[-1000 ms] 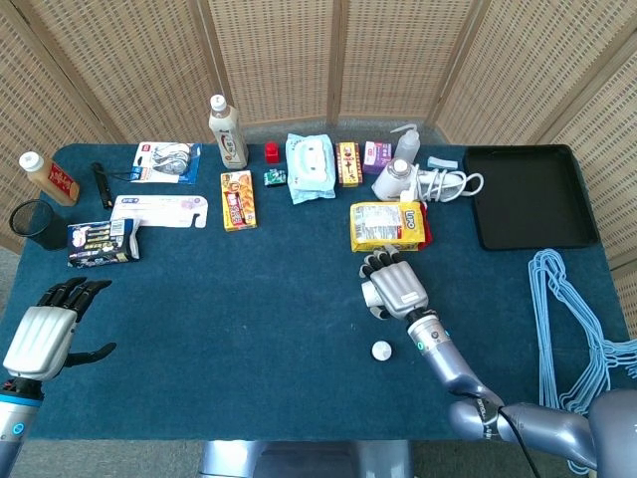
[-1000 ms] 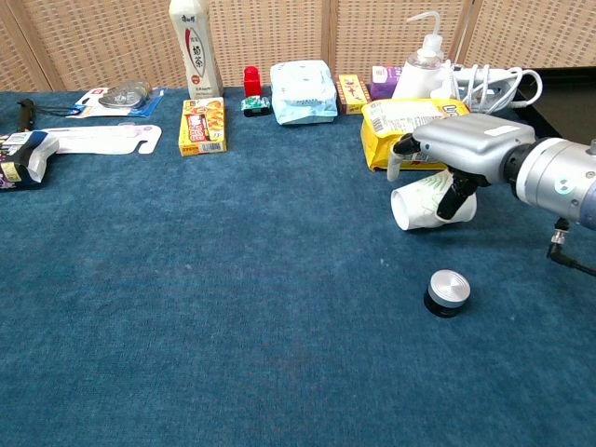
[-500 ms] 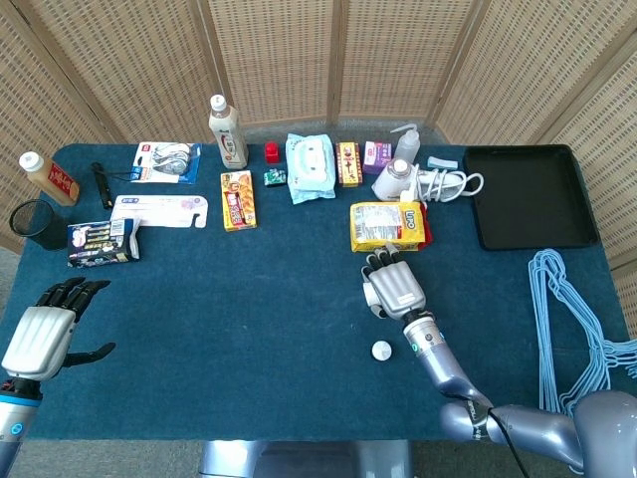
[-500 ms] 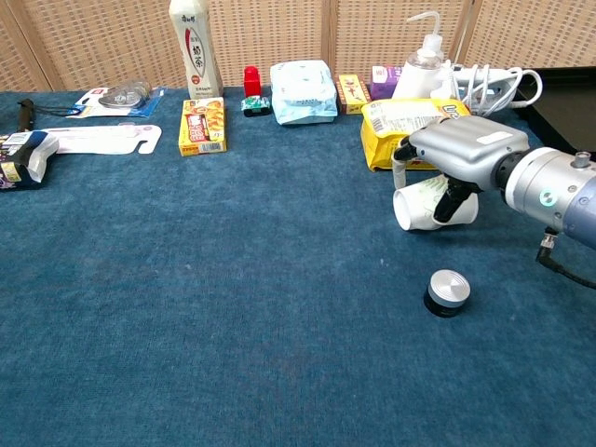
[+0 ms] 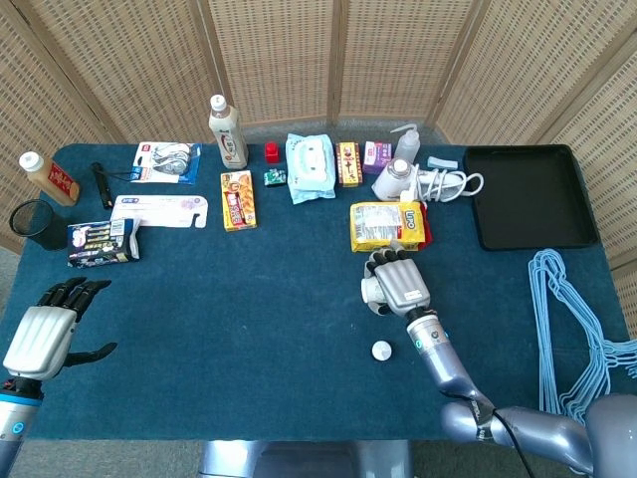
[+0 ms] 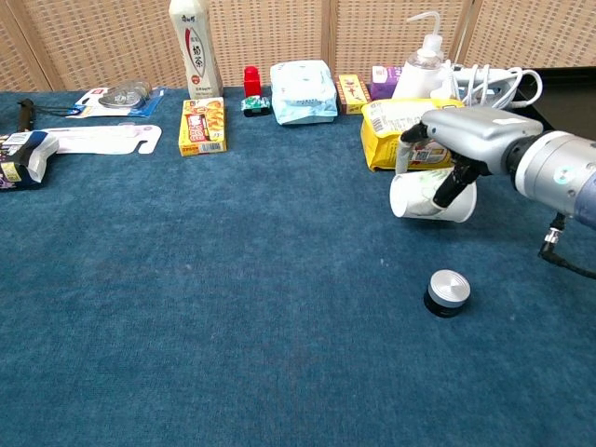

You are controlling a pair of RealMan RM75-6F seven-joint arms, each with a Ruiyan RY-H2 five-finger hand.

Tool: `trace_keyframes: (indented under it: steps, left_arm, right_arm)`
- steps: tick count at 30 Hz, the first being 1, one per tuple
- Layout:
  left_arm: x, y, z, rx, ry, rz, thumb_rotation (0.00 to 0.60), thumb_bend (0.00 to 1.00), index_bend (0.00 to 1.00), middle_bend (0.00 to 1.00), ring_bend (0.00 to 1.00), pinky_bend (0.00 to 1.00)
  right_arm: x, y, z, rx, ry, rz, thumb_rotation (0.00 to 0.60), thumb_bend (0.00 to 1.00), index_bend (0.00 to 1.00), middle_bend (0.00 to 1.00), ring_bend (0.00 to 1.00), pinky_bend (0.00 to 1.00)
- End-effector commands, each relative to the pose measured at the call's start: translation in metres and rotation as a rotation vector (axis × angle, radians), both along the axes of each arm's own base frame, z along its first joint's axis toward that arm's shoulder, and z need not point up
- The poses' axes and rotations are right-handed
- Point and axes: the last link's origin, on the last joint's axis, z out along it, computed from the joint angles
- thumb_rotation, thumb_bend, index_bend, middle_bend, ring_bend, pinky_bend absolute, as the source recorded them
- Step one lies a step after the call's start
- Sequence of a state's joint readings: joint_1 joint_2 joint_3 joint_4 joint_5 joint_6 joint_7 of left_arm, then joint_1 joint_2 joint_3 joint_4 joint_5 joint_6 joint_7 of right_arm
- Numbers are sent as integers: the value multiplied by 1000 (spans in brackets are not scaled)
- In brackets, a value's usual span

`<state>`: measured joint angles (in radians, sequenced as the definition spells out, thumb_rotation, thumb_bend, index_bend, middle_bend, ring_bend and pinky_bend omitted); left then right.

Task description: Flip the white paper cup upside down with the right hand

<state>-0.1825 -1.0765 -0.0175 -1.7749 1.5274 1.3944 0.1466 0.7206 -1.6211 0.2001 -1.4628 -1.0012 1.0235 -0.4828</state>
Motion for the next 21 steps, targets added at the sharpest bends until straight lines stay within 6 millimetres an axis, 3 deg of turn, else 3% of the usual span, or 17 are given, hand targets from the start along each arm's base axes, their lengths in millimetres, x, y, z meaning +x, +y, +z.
trace_keyframes:
  steps: [1,12,21]
  left_arm:
    - [0,0,0,-1,1,-1,433,141,159,254,154,183]
    - [5,2,-1,-4,2,-14,428,142,159,253,154,183]
    - [8,1,1,1,5,-18,428,141,159,253,154,183]
  right_arm:
    - [-1,0,10,23,-97,-65,544,281,483,274,209,69]
    - [2,16,42,197,-535,-319,544,279,484,277,209,68]
    - [2,38,47,309,-779,-423,546,274,483,277,209,53]
